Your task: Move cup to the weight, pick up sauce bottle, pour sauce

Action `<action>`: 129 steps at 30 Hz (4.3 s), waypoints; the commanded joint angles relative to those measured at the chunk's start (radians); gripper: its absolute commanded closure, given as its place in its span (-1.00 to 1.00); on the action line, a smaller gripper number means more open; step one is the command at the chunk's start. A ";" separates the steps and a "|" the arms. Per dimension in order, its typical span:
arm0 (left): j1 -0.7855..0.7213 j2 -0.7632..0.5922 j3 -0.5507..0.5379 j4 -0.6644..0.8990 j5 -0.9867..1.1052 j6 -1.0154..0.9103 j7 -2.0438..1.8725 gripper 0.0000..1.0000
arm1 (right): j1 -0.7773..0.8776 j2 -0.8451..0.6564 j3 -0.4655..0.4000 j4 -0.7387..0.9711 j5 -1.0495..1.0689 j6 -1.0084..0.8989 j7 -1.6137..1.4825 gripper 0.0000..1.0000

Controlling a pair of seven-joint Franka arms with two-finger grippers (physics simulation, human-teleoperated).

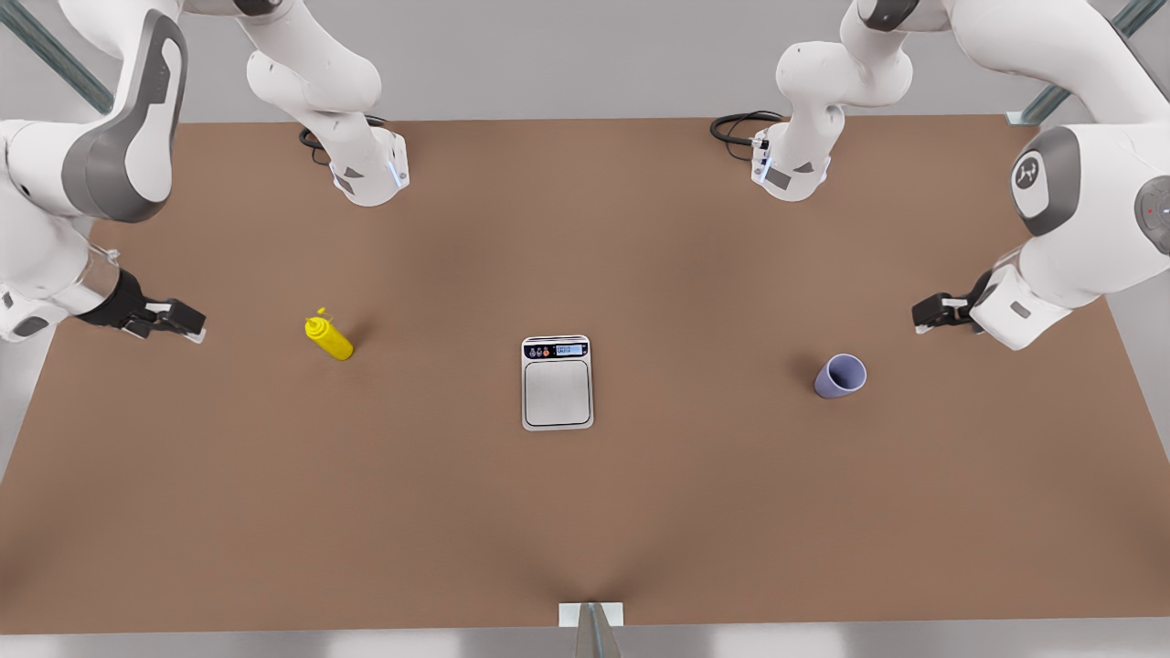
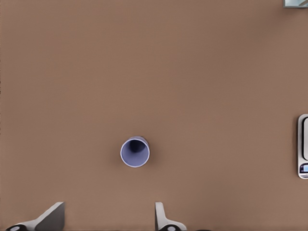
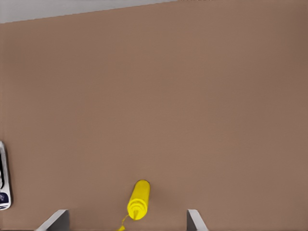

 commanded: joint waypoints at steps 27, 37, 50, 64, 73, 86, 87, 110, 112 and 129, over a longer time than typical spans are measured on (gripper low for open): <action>0.046 0.179 0.003 -0.682 0.005 0.787 0.017 -1.00 | -0.009 0.005 0.000 0.000 0.001 -0.006 -0.049 -1.00; 0.046 0.196 0.002 -0.680 -0.099 0.788 0.003 0.38 | -0.009 0.005 0.000 0.000 0.001 -0.006 -0.049 -1.00; 0.043 0.198 -0.003 -0.670 -0.118 0.787 -0.002 0.57 | -0.009 0.006 0.000 0.000 0.003 -0.005 -0.049 -1.00; -0.298 0.270 -0.136 -0.381 -0.240 0.650 -0.719 0.51 | -0.349 0.210 -0.098 0.032 0.569 -0.221 0.085 -1.00; -0.505 0.529 -0.159 0.044 -0.236 0.554 -1.137 0.47 | -0.326 0.192 -0.093 -0.311 0.925 -0.232 0.791 -1.00; -0.585 0.616 -0.158 0.099 -0.234 0.634 -1.198 0.09 | -0.372 0.256 -0.097 -0.606 1.129 -0.178 0.637 -1.00; -0.585 0.616 -0.158 0.099 -0.234 0.634 -1.198 -0.04 | -0.382 0.262 -0.097 -0.624 1.137 -0.196 0.605 -1.00; -0.278 0.009 0.213 -0.096 -0.033 -0.060 0.021 -1.00 | -0.460 0.508 -0.060 -0.557 1.029 -0.176 0.415 -1.00; -0.278 0.011 0.215 -0.096 -0.033 -0.086 0.021 -1.00 | -0.463 0.528 -0.060 -0.557 1.029 -0.181 0.393 -1.00; -0.278 -0.005 0.223 -0.091 -0.032 -0.121 0.020 -1.00 | -0.451 0.548 -0.012 -0.578 1.017 -0.173 0.369 -1.00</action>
